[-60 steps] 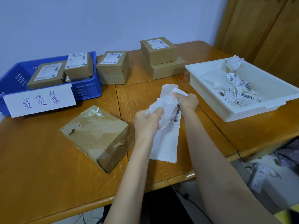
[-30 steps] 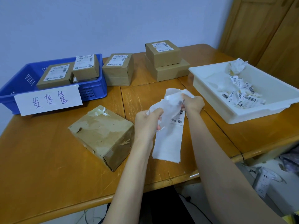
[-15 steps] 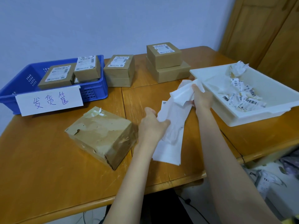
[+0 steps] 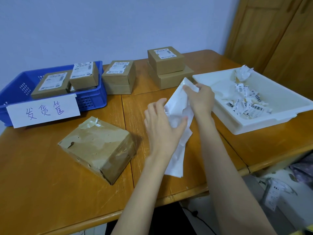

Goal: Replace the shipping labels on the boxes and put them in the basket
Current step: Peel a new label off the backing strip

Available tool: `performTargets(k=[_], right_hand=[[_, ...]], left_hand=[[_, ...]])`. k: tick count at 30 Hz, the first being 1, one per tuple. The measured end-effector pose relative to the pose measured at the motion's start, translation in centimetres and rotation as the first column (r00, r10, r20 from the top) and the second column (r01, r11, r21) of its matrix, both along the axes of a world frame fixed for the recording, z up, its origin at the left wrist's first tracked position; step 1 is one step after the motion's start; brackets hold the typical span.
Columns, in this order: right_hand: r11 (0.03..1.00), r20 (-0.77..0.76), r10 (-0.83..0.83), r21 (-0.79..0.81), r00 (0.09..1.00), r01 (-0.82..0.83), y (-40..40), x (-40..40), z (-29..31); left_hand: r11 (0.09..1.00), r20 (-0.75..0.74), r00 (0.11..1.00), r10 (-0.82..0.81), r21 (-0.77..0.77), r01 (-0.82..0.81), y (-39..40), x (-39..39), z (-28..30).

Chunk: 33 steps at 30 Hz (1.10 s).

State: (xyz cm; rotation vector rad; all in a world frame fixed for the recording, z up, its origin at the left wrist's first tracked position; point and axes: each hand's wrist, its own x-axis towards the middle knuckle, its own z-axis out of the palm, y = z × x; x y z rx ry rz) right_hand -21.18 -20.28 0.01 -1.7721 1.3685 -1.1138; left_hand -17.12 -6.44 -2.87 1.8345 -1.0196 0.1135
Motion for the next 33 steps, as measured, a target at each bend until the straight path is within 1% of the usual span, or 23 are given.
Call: performTargets(k=[1, 2, 3, 4, 5, 6, 7, 8, 9, 10, 12, 13, 14, 16, 19, 21, 23, 27, 30, 33], right_hand=[[1.0, 0.004, 0.012, -0.019, 1.0, -0.012, 0.3, 0.2, -0.4], [0.999, 0.01, 0.017, -0.029, 1.0, -0.017, 0.5, 0.3, -0.7], [0.999, 0.021, 0.02, -0.032, 1.0, -0.019, 0.7, 0.4, -1.0], [0.999, 0.041, 0.023, -0.039, 0.999, -0.021, 0.9, 0.5, -1.2], [0.998, 0.066, 0.031, -0.053, 0.997, -0.028, 1.1, 0.5, -1.3], [0.996, 0.095, 0.055, -0.071, 0.994, -0.048, 1.4, 0.5, -1.3], [0.992, 0.121, 0.098, -0.094, 0.988, -0.087, 1.7, 0.3, -1.3], [0.983, 0.14, 0.159, -0.117, 0.977, -0.143, 2.0, 0.2, -1.3], [0.968, 0.157, 0.234, -0.128, 0.959, -0.215, 2.3, -0.1, -1.3], [0.948, 0.171, 0.312, -0.127, 0.935, -0.293, 2.6, -0.4, -1.2], [0.895, 0.166, 0.444, -0.114, 0.88, -0.431, 3.3, -0.9, -1.3], [0.874, 0.153, 0.486, -0.107, 0.861, -0.474, 3.5, -1.1, -1.4], [0.861, 0.136, 0.508, -0.099, 0.85, -0.499, 3.7, -1.2, -1.5], [0.857, 0.08, 0.514, -0.091, 0.854, -0.508, 3.9, -1.2, -2.0], [0.858, 0.014, 0.509, -0.082, 0.86, -0.507, 4.2, -1.3, -2.2], [0.849, -0.001, 0.525, -0.066, 0.851, -0.524, 4.5, -1.6, -2.1], [0.82, 0.067, 0.573, -0.046, 0.817, -0.571, 5.0, -1.9, -2.2], [0.741, 0.295, 0.644, -0.008, 0.706, -0.672, 5.4, -2.3, -2.3], [0.714, 0.316, 0.66, 0.018, 0.682, -0.7, 5.3, -2.7, -2.4], [0.679, 0.267, 0.689, 0.086, 0.673, -0.729, 5.1, -3.5, -2.6]], left_hand=[[0.997, -0.074, 0.997, -0.027, -0.071, 0.021, -0.1, 0.0, 0.3], [0.993, -0.162, 0.985, -0.061, -0.11, 0.043, -0.2, 0.0, 0.6], [0.99, -0.264, 0.959, -0.099, -0.12, 0.069, -0.3, 0.0, 0.9], [0.988, -0.386, 0.912, -0.139, -0.119, 0.1, -0.3, 0.1, 1.0], [0.984, -0.53, 0.83, -0.175, -0.125, 0.127, -0.4, 0.2, 1.2], [0.979, -0.681, 0.703, -0.205, -0.147, 0.144, -0.3, 0.2, 1.5], [0.971, -0.801, 0.549, -0.239, -0.185, 0.153, -0.2, 0.3, 1.7], [0.961, -0.871, 0.407, -0.275, -0.233, 0.149, -0.1, 0.4, 1.9], [0.951, -0.903, 0.299, -0.308, -0.28, 0.133, -0.1, 0.6, 2.1], [0.941, -0.915, 0.22, -0.338, -0.321, 0.109, -0.1, 0.8, 2.2], [0.915, -0.907, 0.119, -0.404, -0.401, 0.054, 0.0, 1.4, 2.4], [0.897, -0.892, 0.091, -0.443, -0.442, 0.03, 0.0, 1.7, 2.6], [0.881, -0.877, 0.084, -0.473, -0.473, 0.017, 0.0, 2.0, 2.9], [0.88, -0.872, 0.13, -0.472, -0.476, 0.004, -0.1, 2.6, 3.3], [0.914, -0.91, 0.219, -0.352, -0.385, -0.127, -0.4, 3.4, 3.7], [0.917, -0.928, 0.24, -0.286, -0.338, -0.213, -0.7, 4.1, 3.7], [0.911, -0.936, 0.235, -0.263, -0.321, -0.258, -0.9, 4.5, 3.5], [0.901, -0.946, 0.203, -0.253, -0.307, -0.307, -1.3, 4.6, 2.6], [0.902, -0.951, 0.187, -0.247, -0.296, -0.315, -1.3, 4.2, 2.1], [0.909, -0.957, 0.194, -0.214, -0.268, -0.32, -1.3, 4.0, 1.6]])
